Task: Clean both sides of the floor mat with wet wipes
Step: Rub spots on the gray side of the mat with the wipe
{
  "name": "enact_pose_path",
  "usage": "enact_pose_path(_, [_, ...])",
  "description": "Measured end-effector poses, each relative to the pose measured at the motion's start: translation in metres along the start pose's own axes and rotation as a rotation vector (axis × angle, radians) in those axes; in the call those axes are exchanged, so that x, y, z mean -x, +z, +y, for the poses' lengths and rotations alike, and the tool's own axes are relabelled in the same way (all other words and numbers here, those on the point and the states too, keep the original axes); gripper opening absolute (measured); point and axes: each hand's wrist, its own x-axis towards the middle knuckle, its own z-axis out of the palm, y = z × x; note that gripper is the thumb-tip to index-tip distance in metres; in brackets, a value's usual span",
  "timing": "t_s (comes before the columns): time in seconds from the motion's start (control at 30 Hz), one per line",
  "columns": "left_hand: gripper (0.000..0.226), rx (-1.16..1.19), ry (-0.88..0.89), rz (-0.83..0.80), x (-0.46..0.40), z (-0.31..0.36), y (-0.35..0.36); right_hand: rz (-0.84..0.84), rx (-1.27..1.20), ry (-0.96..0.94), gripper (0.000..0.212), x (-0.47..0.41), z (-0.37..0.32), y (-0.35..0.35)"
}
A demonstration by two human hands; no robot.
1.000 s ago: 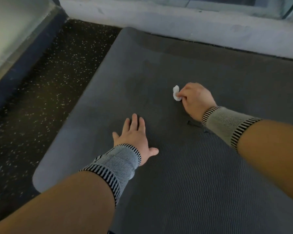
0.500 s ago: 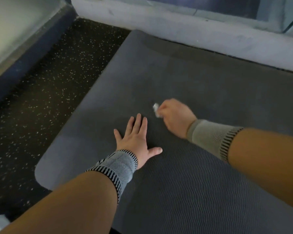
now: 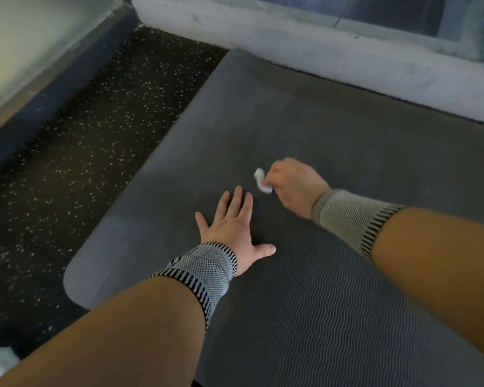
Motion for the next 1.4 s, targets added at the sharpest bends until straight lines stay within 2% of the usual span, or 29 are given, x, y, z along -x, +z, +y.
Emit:
enact_pose_path(0.07, [0.113, 0.004, -0.005, 0.0, 0.0, 0.0, -0.001, 0.094, -0.021, 0.272, 0.023, -0.018, 0.016, -0.005])
enact_pose_path(0.1, [0.113, 0.005, -0.009, 0.001, 0.0, 0.0, -0.001, 0.125, -0.045, 0.351, 0.024, -0.02, 0.012, -0.005])
enact_pose_path(0.13, [0.113, 0.003, -0.011, 0.001, 0.001, 0.0, -0.002, 0.134, -0.052, 0.335, 0.024, -0.02, 0.002, -0.004])
enact_pose_path(0.23, [0.114, 0.006, -0.006, 0.008, 0.001, 0.002, -0.001, 0.068, -0.106, 0.046, 0.019, 0.006, -0.034, 0.008])
enact_pose_path(0.3, [0.114, 0.013, -0.006, 0.012, 0.001, 0.0, -0.001, 0.014, -0.087, -0.022, 0.021, 0.009, -0.021, 0.005])
enact_pose_path(0.33, [0.114, 0.019, -0.006, 0.011, 0.001, 0.0, -0.001, 0.025, -0.052, 0.029, 0.023, 0.003, -0.008, 0.003])
enact_pose_path(0.43, [0.114, 0.02, -0.003, 0.009, 0.0, 0.0, -0.001, 0.155, -0.062, 0.344, 0.023, -0.014, 0.013, 0.002])
enact_pose_path(0.47, [0.114, 0.015, -0.005, 0.003, 0.001, 0.0, -0.002, 0.183, -0.072, 0.359, 0.021, -0.014, 0.003, 0.003])
enact_pose_path(0.57, [0.115, 0.03, 0.004, -0.045, 0.0, 0.0, -0.007, 0.132, -0.13, 0.124, 0.015, 0.008, -0.036, 0.012])
enact_pose_path(0.63, [0.114, 0.062, 0.021, -0.09, -0.001, -0.001, -0.017, 0.06, -0.12, -0.01, 0.018, 0.017, -0.033, 0.009])
enact_pose_path(0.67, [0.112, 0.073, 0.03, -0.102, 0.001, -0.003, -0.022, 0.028, -0.067, -0.019, 0.019, 0.011, -0.024, 0.004])
enact_pose_path(0.7, [0.109, 0.078, 0.039, -0.096, 0.003, -0.004, -0.025, 0.02, -0.01, 0.037, 0.021, 0.003, -0.012, -0.001])
enact_pose_path(0.8, [0.101, 0.086, -0.016, 0.021, 0.022, -0.017, -0.023, 0.063, 0.001, 0.384, 0.024, -0.018, 0.015, -0.01])
enact_pose_path(0.83, [0.1, 0.067, -0.053, 0.048, 0.029, -0.023, -0.02, 0.085, -0.003, 0.418, 0.024, -0.018, 0.011, -0.01])
enact_pose_path(0.87, [0.099, 0.047, -0.081, 0.054, 0.036, -0.028, -0.017, 0.102, -0.003, 0.379, 0.022, -0.014, 0.0, -0.008])
enact_pose_path(0.93, [0.099, 0.02, -0.092, 0.025, 0.038, -0.034, -0.017, 0.122, -0.077, 0.143, 0.019, 0.008, -0.029, 0.005])
enact_pose_path(1.0, [0.1, 0.009, -0.079, 0.0, 0.031, -0.034, -0.02, 0.028, -0.149, -0.097, 0.017, 0.031, -0.046, 0.009])
enact_pose_path(1.03, [0.1, 0.009, -0.078, -0.01, 0.031, -0.033, -0.021, -0.031, -0.108, -0.178, 0.017, 0.03, -0.043, 0.007])
enact_pose_path(1.07, [0.1, 0.012, -0.082, -0.011, 0.03, -0.033, -0.021, -0.059, -0.053, -0.186, 0.019, 0.023, -0.035, 0.003])
enact_pose_path(1.1, [0.099, 0.015, -0.082, -0.009, 0.03, -0.032, -0.02, -0.037, 0.002, -0.102, 0.021, 0.011, -0.022, -0.002])
enact_pose_path(1.2, [0.1, 0.003, -0.065, -0.02, 0.033, -0.035, -0.018, 0.089, 0.05, 0.3, 0.027, -0.02, 0.008, -0.008])
enact_pose_path(1.23, [0.102, -0.007, -0.054, -0.029, 0.033, -0.037, -0.018, 0.075, 0.071, 0.324, 0.027, -0.024, 0.0, -0.007])
enact_pose_path(1.27, [0.105, -0.013, -0.041, -0.042, 0.033, -0.039, -0.019, 0.042, 0.058, 0.28, 0.027, -0.021, -0.015, -0.004])
enact_pose_path(1.4, [0.123, -0.028, -0.011, -0.119, 0.032, -0.044, -0.023, -0.081, -0.131, -0.189, 0.025, 0.027, -0.071, 0.011])
